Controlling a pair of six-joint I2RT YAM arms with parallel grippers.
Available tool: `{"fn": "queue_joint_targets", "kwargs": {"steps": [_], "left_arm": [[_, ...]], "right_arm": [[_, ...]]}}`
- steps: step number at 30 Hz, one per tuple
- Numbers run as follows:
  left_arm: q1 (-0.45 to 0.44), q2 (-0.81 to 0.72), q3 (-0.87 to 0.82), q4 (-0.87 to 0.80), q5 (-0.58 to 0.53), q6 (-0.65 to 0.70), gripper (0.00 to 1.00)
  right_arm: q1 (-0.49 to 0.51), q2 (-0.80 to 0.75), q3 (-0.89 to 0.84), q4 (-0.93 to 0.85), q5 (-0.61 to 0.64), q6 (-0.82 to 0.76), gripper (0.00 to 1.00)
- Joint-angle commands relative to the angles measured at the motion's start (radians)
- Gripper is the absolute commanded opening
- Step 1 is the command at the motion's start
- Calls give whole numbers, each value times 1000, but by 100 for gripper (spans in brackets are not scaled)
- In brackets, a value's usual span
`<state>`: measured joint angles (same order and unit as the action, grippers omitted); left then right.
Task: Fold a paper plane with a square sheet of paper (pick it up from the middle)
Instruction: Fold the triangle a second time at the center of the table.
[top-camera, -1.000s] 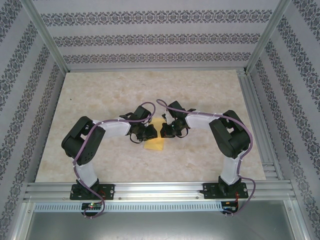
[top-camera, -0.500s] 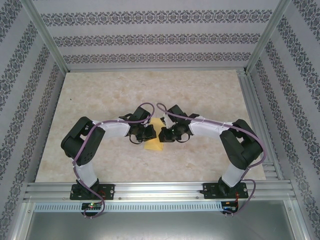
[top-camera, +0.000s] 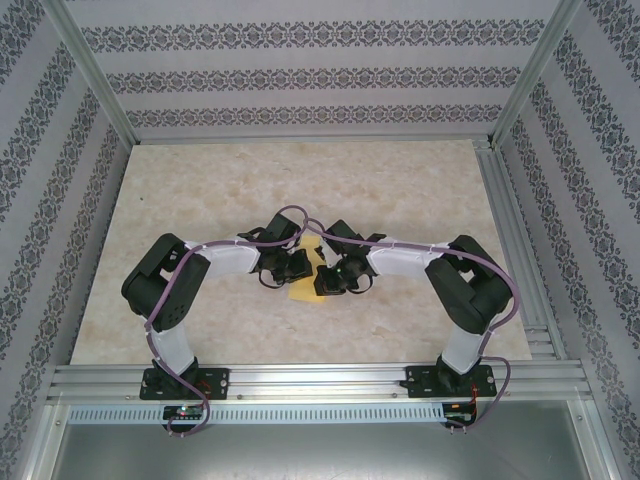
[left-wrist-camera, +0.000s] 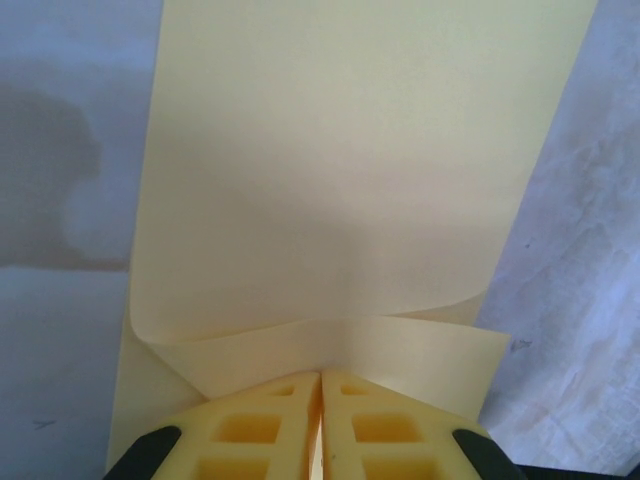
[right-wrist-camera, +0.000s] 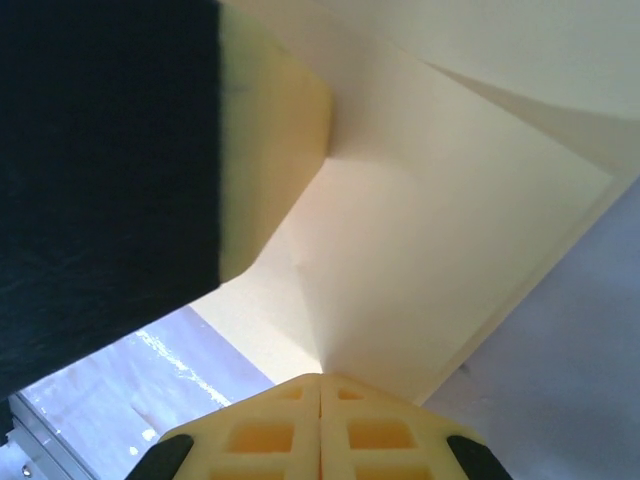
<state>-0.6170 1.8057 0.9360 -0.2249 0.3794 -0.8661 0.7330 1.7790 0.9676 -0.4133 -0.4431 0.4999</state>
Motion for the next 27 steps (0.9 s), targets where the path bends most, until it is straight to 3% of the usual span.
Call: {"fn": "queue_joint_targets", "kwargs": {"steps": [1,14,22,27], "left_arm": [[-10,49,-49,-57,-52,-11,12],[-11,52,-50,-65,-64,-13,12],[-10,53,-51,-63,-62,-14,12],[-11,57,-50,-59,-58,-17,12]], "right_arm": [[9,12,14,-25,31,6,8],[9,20,13,-73,63,-18,8],[14,-85,63,-96,55,-26,9],[39,-41,73,-90,47,-24,9]]}}
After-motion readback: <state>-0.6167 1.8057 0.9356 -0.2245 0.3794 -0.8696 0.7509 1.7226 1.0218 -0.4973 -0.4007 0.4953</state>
